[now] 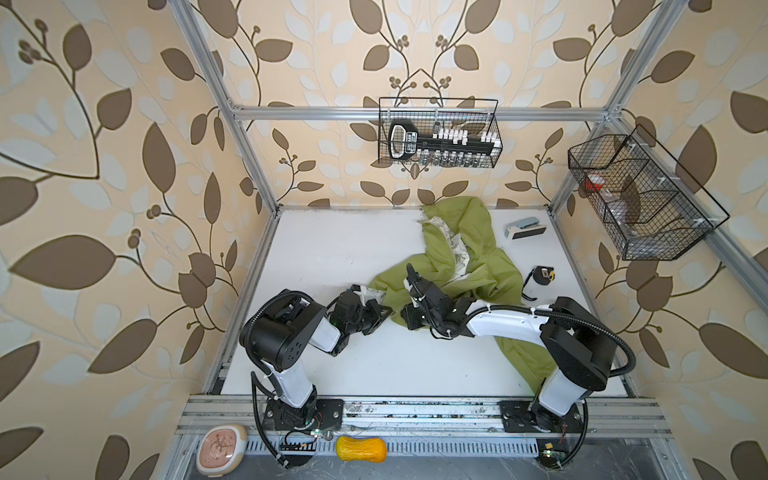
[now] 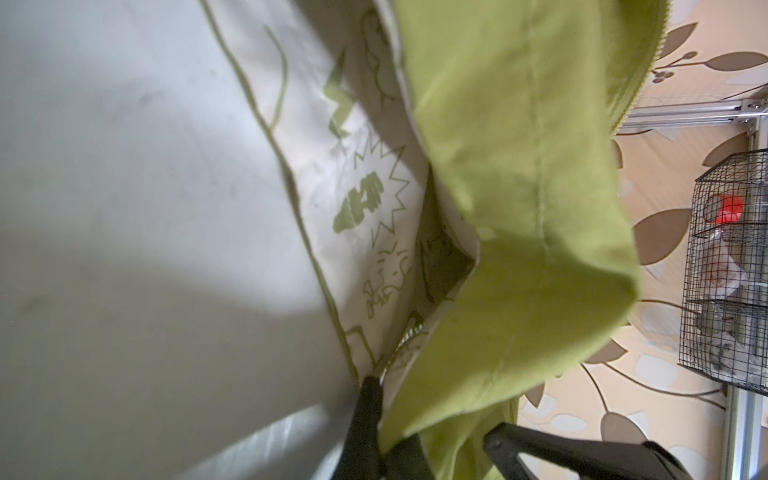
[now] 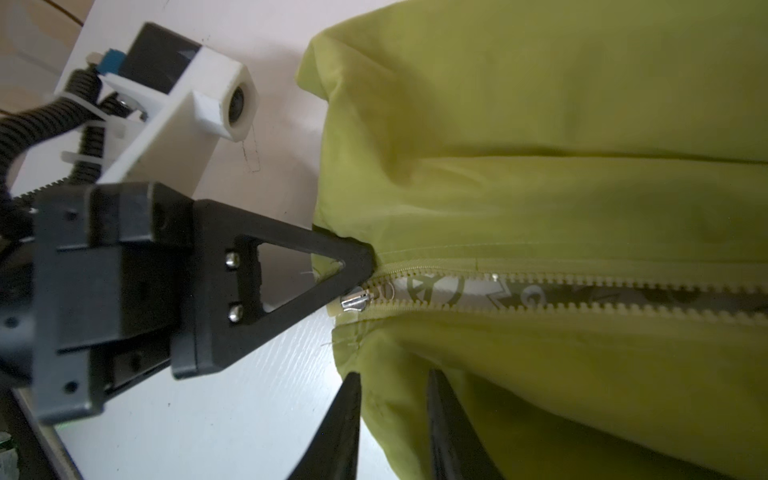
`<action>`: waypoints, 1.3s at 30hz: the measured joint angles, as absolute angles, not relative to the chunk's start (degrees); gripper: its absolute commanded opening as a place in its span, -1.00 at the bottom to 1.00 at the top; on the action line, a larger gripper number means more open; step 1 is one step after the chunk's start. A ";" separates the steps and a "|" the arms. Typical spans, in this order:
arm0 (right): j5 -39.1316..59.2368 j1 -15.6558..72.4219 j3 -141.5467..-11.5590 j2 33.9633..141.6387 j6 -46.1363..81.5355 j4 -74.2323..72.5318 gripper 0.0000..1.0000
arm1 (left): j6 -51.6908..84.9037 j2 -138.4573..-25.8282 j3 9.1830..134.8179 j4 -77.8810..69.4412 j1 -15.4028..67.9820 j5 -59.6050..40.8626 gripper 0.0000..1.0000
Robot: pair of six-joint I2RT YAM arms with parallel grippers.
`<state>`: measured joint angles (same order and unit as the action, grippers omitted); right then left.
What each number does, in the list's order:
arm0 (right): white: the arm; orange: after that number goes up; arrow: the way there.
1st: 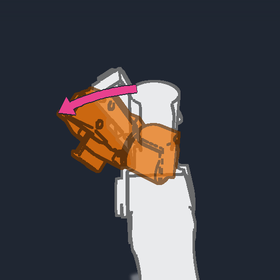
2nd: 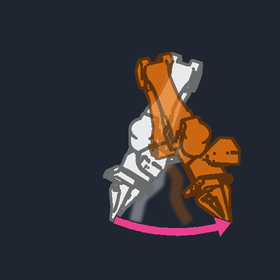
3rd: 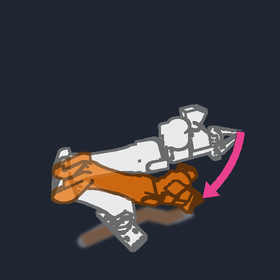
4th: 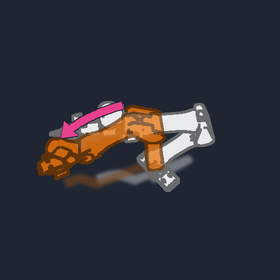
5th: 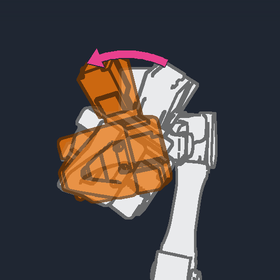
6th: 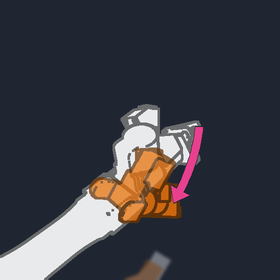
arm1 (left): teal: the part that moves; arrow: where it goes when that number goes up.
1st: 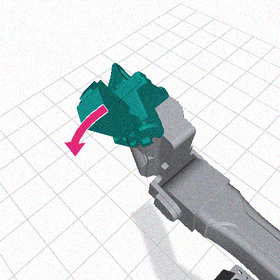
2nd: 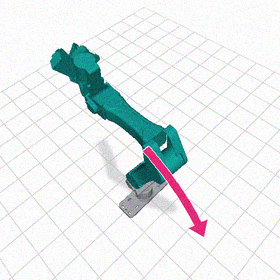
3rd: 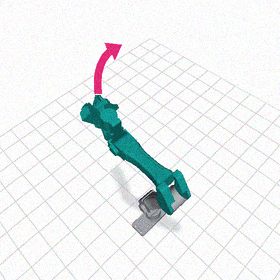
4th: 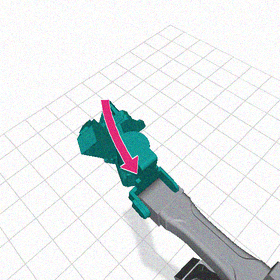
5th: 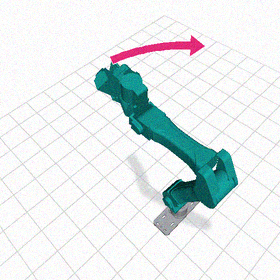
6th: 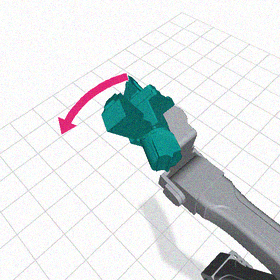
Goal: Zip up the jacket
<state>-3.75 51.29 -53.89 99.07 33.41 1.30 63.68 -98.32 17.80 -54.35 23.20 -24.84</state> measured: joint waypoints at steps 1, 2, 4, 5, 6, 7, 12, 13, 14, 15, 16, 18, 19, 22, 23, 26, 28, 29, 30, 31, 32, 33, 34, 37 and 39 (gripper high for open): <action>-3.64 51.40 -53.89 99.90 33.50 1.10 -0.46 | 63.68 -98.32 17.80 -54.35 23.20 -24.84 -0.98; -3.57 51.51 -53.89 100.77 33.63 0.95 -0.46 | 63.68 -98.32 17.80 -54.35 23.20 -24.84 -0.94; -3.42 51.68 -53.80 102.00 33.78 0.78 -0.46 | 63.70 -98.32 17.78 -54.37 23.20 -24.84 -0.83; -3.38 51.77 -53.69 102.37 33.91 0.56 -0.47 | 63.68 -98.32 17.74 -54.39 23.20 -24.82 -0.68; -3.31 51.88 -53.60 102.52 34.06 0.32 -0.47 | 64.01 -98.32 17.58 -54.39 23.18 -24.80 -0.53; -3.20 51.92 -53.54 102.65 34.33 0.05 -0.47 | 64.31 -98.32 17.30 -55.53 23.18 -25.02 -0.38; -2.52 52.07 -52.93 103.77 35.18 -2.17 -0.50 | 65.63 -97.97 16.56 -58.72 23.20 -24.93 -0.10; -2.46 52.07 -52.73 104.05 35.38 -2.63 -0.50 | 66.11 -97.97 16.29 -59.46 23.20 -24.88 -0.09; -2.35 52.07 -52.58 104.07 35.64 -3.14 -0.50 | 66.35 -97.97 16.03 -59.96 23.20 -24.86 -0.10; -2.33 52.07 -52.47 104.07 35.83 -3.44 -0.51 | 66.52 -97.97 15.81 -60.29 23.22 -24.88 -0.10; -2.31 52.10 -52.29 104.07 36.03 -3.86 -0.51 | 66.70 -97.97 15.49 -60.77 23.31 -24.86 -0.11; -2.31 52.12 -52.05 104.07 36.29 -4.40 -0.51 | 67.51 -98.00 14.98 -61.54 23.62 -24.82 -0.14; -2.28 52.12 -51.96 104.07 36.47 -4.60 -0.52 | 67.77 -98.13 14.72 -62.00 23.88 -24.67 -0.18; -2.13 52.12 -51.79 104.07 36.86 -5.04 -0.53 | 69.21 -99.59 14.11 -64.58 25.21 -24.12 -0.30; -2.09 52.12 -51.72 104.07 37.06 -5.19 -0.53 | 69.69 -100.29 13.85 -65.82 25.63 -23.92 -0.34; -1.72 52.14 -51.70 104.07 37.50 -5.45 -0.53 | 71.44 -102.15 12.88 -69.49 26.33 -23.55 -0.37; -1.48 52.12 -51.53 104.09 37.56 -5.78 -0.54 | 72.40 -103.04 12.25 -71.72 26.61 -23.38 -0.37; -1.45 52.12 -51.42 104.09 37.69 -5.98 -0.54 | 72.64 -103.39 12.01 -72.51 26.72 -23.40 -0.37; -1.45 52.12 -51.35 104.09 37.71 -6.13 -0.54 | 72.86 -103.63 11.86 -73.10 26.83 -23.38 -0.36; -1.45 52.12 -51.33 104.09 37.78 -6.24 -0.54 | 73.06 -103.81 11.77 -73.52 26.96 -23.27 -0.35; -1.43 52.12 -51.29 104.12 37.91 -6.31 -0.55 | 73.32 -103.92 11.70 -73.84 27.05 -23.24 -0.35; -1.43 52.12 -51.24 104.12 37.95 -6.46 -0.56 | 73.54 -104.03 11.66 -74.06 27.07 -23.24 -0.36; -1.41 52.12 -51.16 104.12 38.02 -6.63 -0.56 | 73.63 -104.12 11.66 -74.17 27.07 -23.24 -0.39; -1.23 52.14 -51.00 104.12 38.35 -6.98 -0.57 | 73.87 -104.44 11.68 -74.17 27.07 -23.16 -0.49; -1.04 52.14 -50.96 104.12 38.54 -7.09 -0.57 | 73.97 -104.51 11.68 -73.95 27.07 -23.05 -0.57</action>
